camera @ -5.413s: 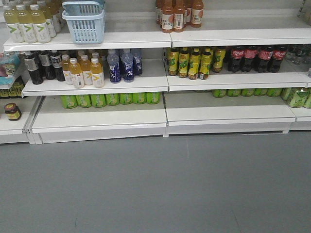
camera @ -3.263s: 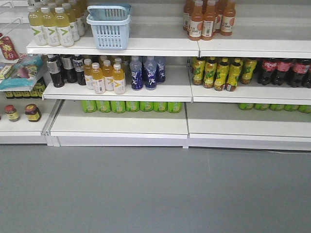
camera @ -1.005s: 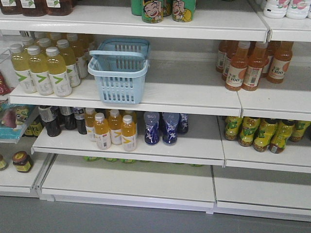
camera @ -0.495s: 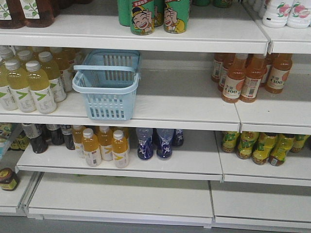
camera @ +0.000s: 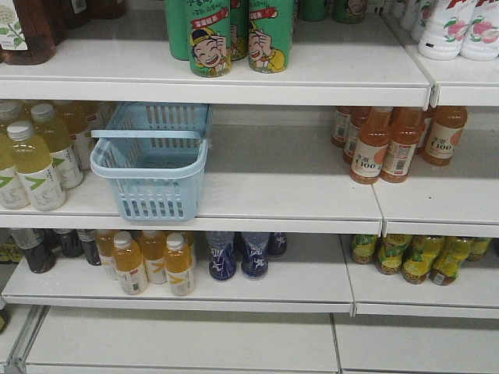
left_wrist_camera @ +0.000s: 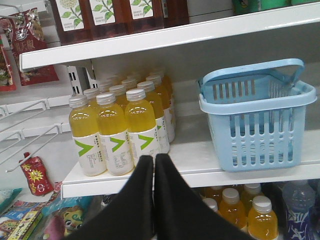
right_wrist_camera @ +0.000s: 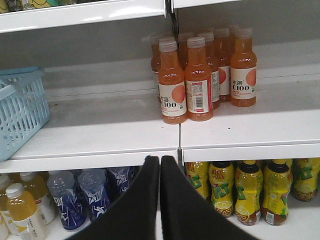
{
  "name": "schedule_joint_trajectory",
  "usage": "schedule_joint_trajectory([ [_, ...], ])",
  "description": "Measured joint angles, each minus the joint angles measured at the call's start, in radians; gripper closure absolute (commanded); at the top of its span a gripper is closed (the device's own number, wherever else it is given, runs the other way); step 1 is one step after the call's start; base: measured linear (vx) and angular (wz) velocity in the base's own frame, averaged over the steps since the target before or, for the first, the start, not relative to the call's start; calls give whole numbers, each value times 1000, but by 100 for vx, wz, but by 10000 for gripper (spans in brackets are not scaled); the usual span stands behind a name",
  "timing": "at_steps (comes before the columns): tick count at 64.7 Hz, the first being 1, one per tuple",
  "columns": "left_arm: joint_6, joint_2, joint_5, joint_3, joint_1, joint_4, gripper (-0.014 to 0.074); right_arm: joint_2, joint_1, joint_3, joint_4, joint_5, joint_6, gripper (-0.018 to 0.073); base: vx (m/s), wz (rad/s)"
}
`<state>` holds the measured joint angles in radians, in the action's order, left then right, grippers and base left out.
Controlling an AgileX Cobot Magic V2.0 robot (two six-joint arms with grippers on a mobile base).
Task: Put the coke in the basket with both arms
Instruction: 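Move the left gripper toward the light-blue basket handle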
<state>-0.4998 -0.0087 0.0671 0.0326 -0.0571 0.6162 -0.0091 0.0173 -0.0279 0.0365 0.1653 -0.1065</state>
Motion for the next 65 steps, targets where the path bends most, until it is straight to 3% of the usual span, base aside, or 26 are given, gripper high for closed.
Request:
schedule_joint_trajectory([
  [65,0,0,-1,0,0,0,603,0,0,0,0,0,0,564,1,-1],
])
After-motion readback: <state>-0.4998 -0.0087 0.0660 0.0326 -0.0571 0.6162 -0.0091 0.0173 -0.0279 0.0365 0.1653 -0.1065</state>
